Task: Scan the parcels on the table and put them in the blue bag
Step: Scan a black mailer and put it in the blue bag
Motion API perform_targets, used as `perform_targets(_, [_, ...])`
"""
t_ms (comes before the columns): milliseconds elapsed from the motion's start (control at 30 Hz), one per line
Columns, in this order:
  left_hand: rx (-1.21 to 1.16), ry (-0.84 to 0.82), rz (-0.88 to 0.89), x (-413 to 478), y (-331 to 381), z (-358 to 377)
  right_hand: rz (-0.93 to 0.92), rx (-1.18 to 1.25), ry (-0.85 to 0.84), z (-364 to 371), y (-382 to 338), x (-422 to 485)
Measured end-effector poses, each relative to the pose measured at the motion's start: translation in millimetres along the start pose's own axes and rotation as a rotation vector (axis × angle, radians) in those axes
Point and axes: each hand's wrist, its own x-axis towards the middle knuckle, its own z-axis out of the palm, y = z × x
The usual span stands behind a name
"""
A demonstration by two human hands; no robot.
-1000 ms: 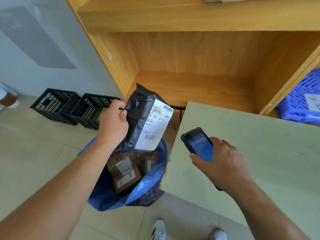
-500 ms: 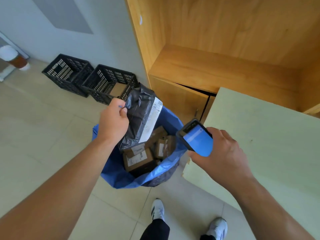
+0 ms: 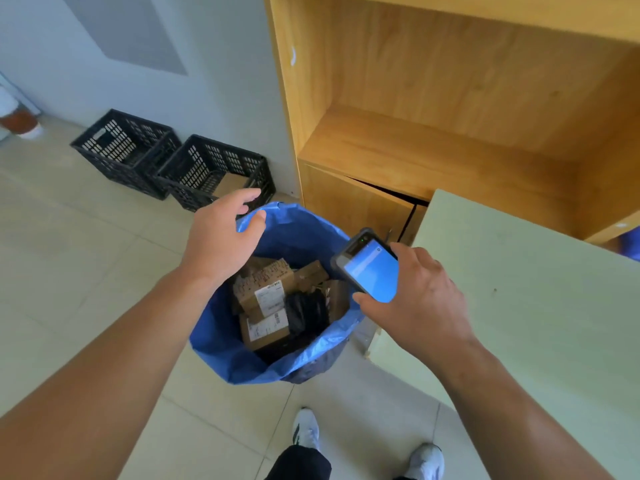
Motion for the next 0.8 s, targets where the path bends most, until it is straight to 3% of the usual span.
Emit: perform_targets(800, [0.028,-0.033,0.377,17,221,4,0.110,0.068,0.331,-155,67,-34])
